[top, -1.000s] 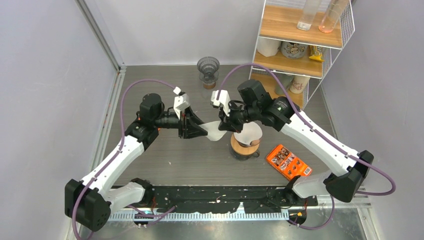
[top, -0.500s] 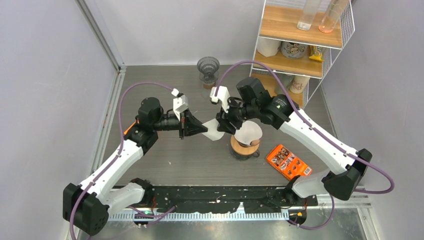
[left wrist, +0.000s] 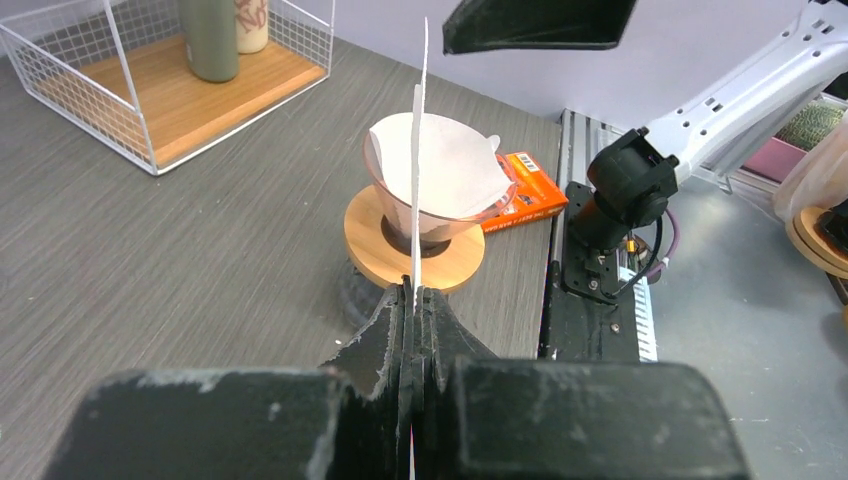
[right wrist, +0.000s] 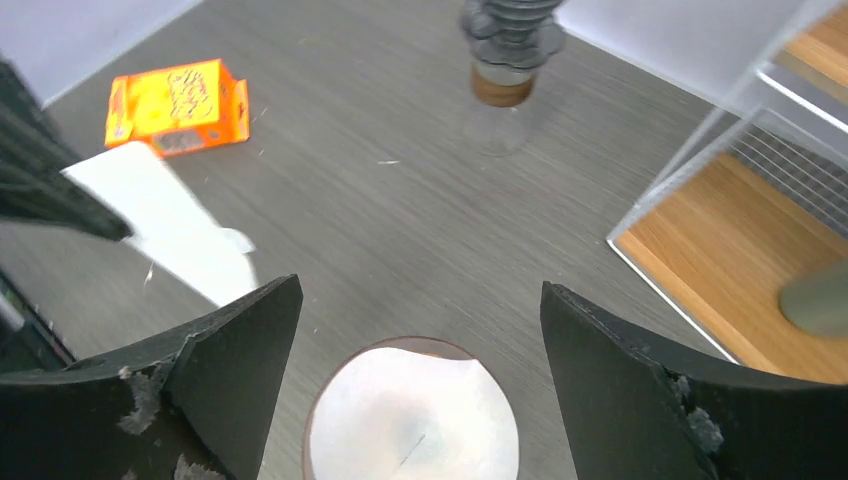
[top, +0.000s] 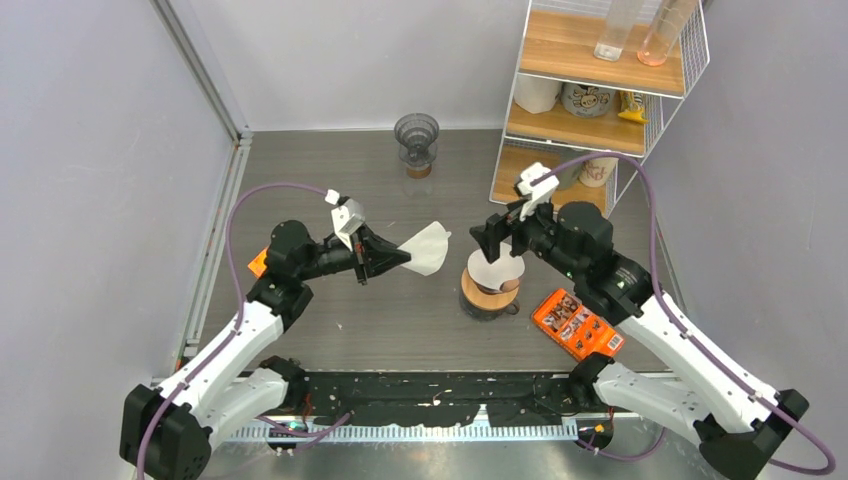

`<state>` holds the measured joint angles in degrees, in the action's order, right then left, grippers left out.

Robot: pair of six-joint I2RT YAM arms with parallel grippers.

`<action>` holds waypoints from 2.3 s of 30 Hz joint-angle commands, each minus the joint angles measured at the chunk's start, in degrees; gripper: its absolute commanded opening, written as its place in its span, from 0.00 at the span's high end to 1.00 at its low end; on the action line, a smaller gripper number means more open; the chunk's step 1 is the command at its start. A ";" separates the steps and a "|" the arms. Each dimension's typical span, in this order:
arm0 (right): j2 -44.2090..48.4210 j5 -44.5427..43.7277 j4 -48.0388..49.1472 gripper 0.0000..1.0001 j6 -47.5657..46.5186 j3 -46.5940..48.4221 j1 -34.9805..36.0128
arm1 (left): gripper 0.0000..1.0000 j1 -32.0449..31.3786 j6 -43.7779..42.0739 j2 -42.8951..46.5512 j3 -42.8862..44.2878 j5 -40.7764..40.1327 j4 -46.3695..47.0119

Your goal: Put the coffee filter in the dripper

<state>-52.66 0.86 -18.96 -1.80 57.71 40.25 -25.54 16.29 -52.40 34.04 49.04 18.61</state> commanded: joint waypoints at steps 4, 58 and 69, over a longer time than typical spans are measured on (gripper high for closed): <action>3.96 -0.89 12.28 0.05 8.73 -7.33 -4.52 | 1.00 -0.21 0.79 -0.23 1.44 1.25 5.22; 0.51 25.99 9.60 0.04 4.99 -5.54 -7.66 | 1.00 -0.21 1.54 -1.25 2.13 2.42 4.07; -0.47 26.27 12.79 0.04 5.86 -5.29 -7.71 | 1.00 -0.21 1.50 -1.46 2.16 5.36 4.57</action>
<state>-52.88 26.94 -9.85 4.21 49.56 32.64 -25.54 17.85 -53.74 34.09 52.51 21.15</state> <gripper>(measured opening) 0.955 0.036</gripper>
